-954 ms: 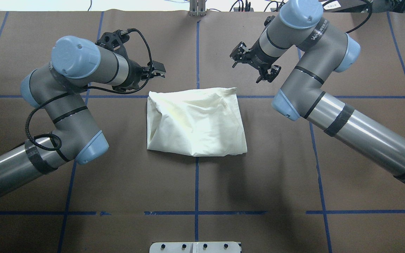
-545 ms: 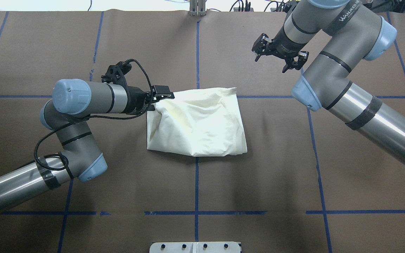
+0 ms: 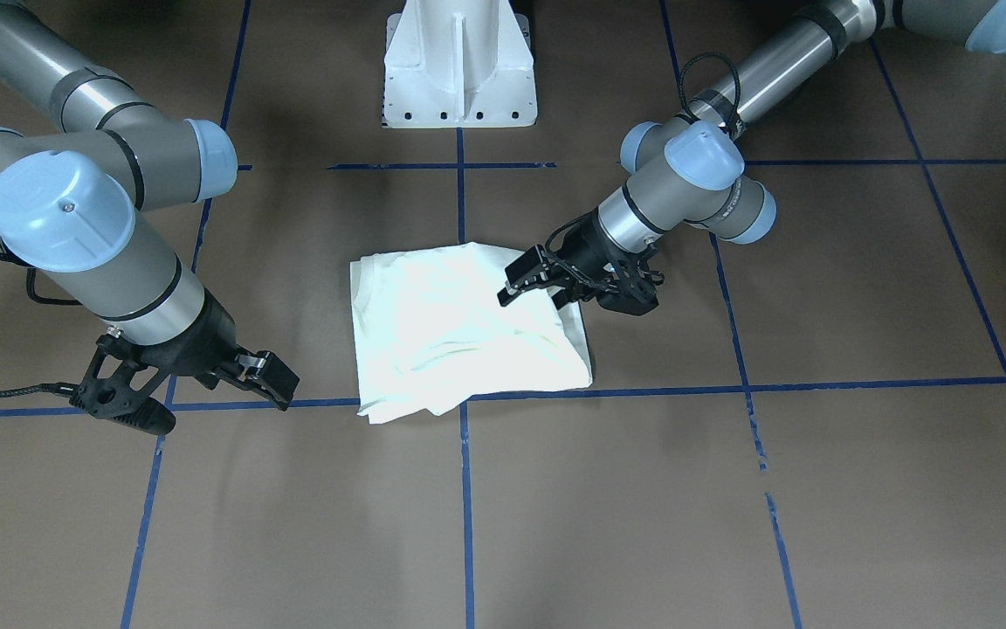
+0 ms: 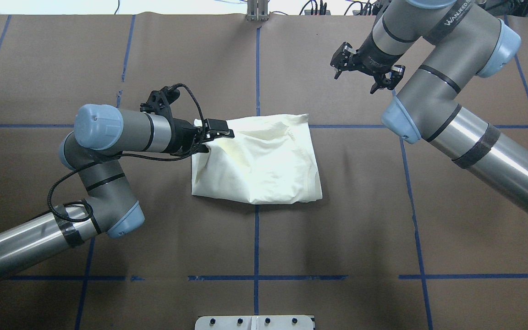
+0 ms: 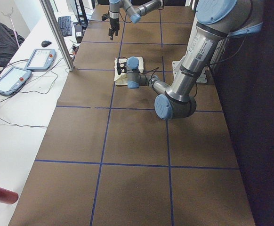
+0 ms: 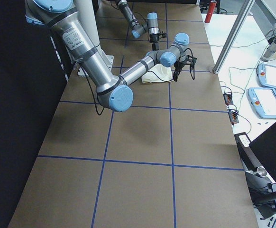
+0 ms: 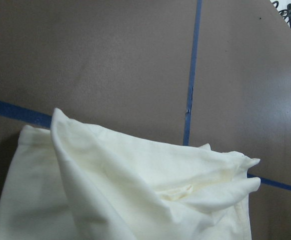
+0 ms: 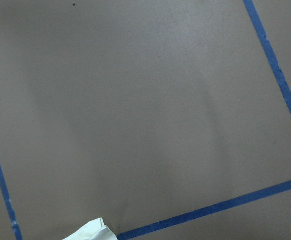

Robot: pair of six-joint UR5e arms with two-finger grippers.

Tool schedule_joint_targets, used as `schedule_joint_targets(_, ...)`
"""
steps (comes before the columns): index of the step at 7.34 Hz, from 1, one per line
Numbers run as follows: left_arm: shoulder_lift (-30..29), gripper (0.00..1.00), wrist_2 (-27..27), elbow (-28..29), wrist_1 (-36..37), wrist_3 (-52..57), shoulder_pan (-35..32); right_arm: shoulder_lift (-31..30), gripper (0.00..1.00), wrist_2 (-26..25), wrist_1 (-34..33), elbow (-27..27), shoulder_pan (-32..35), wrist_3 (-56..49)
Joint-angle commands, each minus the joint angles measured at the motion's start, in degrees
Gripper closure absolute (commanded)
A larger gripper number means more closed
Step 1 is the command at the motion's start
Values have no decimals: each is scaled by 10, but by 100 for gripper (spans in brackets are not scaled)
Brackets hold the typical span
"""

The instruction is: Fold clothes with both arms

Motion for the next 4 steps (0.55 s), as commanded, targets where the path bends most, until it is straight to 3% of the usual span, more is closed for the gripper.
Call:
schedule_joint_targets(1, 6, 0, -56, -7, 2, 1, 3, 1, 0, -1, -1, -1, 0, 0)
schedule_joint_targets(4, 38, 0, -75, -76, 3, -5, 9, 2, 0, -1, -1, 0, 0, 1)
